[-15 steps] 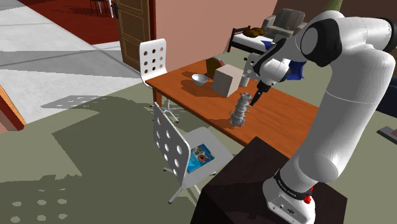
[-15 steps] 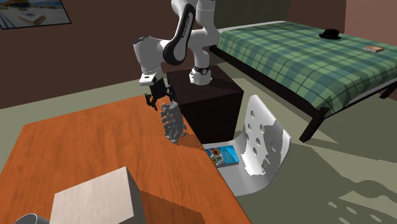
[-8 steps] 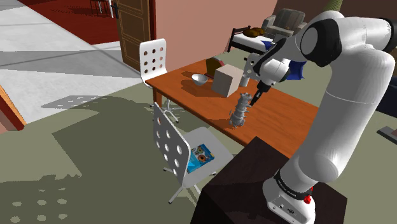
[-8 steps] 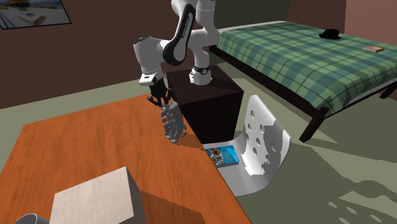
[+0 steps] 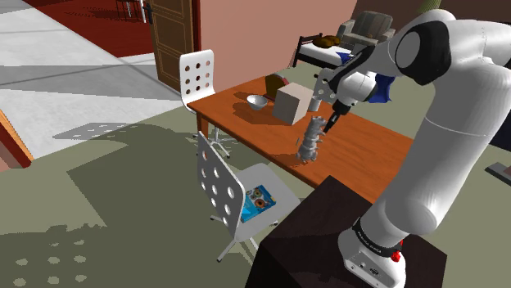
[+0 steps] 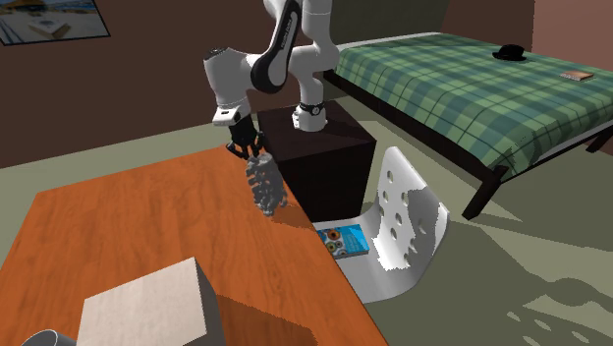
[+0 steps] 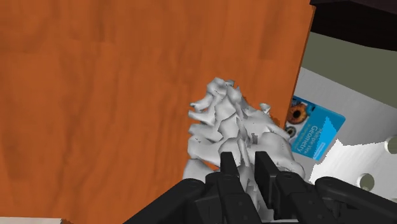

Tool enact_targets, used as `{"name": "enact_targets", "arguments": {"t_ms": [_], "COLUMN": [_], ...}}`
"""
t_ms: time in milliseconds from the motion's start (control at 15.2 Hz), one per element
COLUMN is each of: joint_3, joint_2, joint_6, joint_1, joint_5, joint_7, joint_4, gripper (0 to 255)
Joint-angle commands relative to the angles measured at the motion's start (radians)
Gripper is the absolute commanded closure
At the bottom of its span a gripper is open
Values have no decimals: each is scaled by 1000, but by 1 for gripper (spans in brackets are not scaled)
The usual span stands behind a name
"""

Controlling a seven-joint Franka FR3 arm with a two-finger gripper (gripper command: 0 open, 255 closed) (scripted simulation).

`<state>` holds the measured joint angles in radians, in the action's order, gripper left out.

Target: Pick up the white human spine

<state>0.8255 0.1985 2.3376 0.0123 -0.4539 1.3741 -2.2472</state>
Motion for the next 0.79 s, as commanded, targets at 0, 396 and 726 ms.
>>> {"name": "enact_targets", "arguments": {"t_ms": [0, 396, 726], "joint_3": [11, 37, 44], "joint_2": [-25, -100, -138], "joint_6": [-16, -70, -102], "joint_1": [11, 34, 41], "joint_5": [31, 125, 170], "joint_7": [-25, -99, -135], "joint_4": [5, 24, 38], "gripper": [255, 255, 255]}}
